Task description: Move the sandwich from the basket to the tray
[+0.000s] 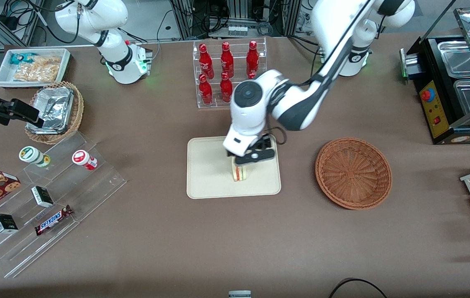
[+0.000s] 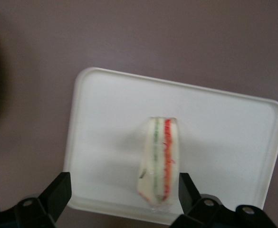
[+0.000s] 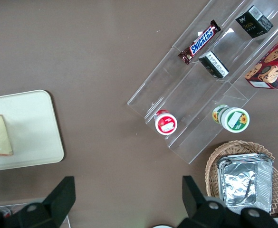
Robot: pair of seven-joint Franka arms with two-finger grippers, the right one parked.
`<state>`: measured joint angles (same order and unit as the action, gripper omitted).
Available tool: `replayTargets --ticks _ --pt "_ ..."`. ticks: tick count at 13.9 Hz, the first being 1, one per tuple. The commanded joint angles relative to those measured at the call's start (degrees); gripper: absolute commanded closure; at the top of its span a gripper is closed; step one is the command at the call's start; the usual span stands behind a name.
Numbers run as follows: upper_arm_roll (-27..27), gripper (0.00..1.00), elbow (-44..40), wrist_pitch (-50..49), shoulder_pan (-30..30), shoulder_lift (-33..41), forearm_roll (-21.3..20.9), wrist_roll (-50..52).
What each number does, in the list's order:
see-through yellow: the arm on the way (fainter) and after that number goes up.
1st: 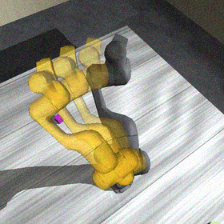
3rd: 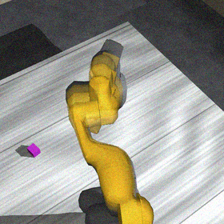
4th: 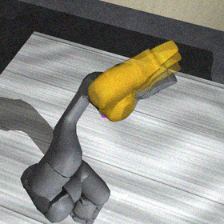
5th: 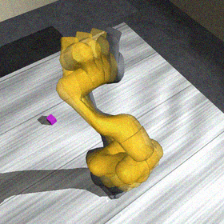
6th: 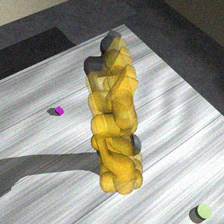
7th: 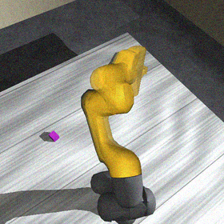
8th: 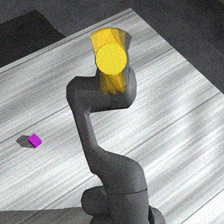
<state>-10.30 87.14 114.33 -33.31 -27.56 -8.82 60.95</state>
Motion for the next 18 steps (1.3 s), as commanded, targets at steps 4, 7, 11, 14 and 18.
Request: replayTargets --ticks 4,7,11,14,18 --pt "-0.2 0.01 2.2 -19.5 11.6 17.5 1.7 -3.6" --pt "-0.1 0.01 2.9 -27.5 19.0 22.6 6.0 -17.0" --pt "-0.1 0.01 3.4 -31.9 27.4 25.7 6.3 -32.8" --pt "-0.1 0.00 3.6 -32.1 33.1 27.9 6.3 -43.8" --pt "-0.1 0.00 6.8 -32.5 40.0 31.5 6.4 -55.9"
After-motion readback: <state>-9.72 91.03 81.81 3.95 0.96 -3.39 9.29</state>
